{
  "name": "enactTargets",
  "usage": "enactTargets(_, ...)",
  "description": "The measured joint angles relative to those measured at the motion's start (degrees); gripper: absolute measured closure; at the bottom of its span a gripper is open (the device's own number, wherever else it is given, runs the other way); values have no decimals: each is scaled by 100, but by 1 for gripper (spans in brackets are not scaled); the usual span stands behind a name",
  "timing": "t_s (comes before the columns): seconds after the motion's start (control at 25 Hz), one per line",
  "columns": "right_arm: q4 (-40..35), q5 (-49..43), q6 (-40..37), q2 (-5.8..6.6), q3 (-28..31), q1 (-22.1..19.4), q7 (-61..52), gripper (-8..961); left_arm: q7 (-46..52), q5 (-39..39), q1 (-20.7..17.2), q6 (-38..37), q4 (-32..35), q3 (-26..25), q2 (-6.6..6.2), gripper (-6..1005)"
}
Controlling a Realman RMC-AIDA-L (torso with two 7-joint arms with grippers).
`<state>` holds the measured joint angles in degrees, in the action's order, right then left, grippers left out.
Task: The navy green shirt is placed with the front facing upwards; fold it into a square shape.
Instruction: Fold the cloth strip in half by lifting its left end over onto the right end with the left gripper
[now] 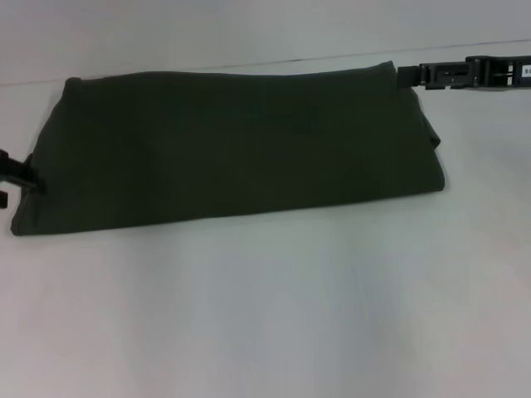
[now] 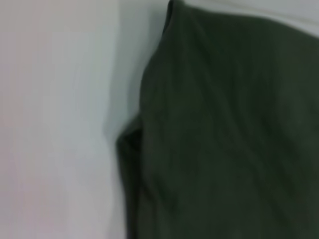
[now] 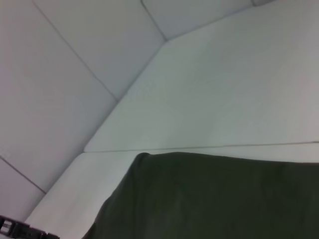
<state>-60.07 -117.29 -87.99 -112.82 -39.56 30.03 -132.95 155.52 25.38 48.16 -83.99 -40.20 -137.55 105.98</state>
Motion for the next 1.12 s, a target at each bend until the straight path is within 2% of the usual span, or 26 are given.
enactTargets(0.12, -14, -30, 0, 58, 4, 13, -113, 24, 43, -173, 22, 167, 44, 4, 99, 327)
enactTargets(0.28, -8, -37, 9, 70, 22, 19, -139, 24, 164, -369, 44, 522, 67, 103, 233, 328)
enactTargets(0.44, 11, -41, 16, 70, 21, 23, -167, 24, 344, -718, 171, 842, 248, 257, 290, 328)
enactTargets(0.6, 14, -41, 11, 68, 25, 23, -209, 24, 459, -1020, 291, 1075, 516, 293, 297, 329)
enactTargets(0.88, 6, -41, 16, 68, 3, 55, -224, 25, 460, -1073, 369, 1234, 858, 275, 219, 330)
enactTargets(1.12, 23, -40, 15, 68, -24, 100, -224, 25, 438, -1077, 385, 1357, 1062, 268, 206, 331)
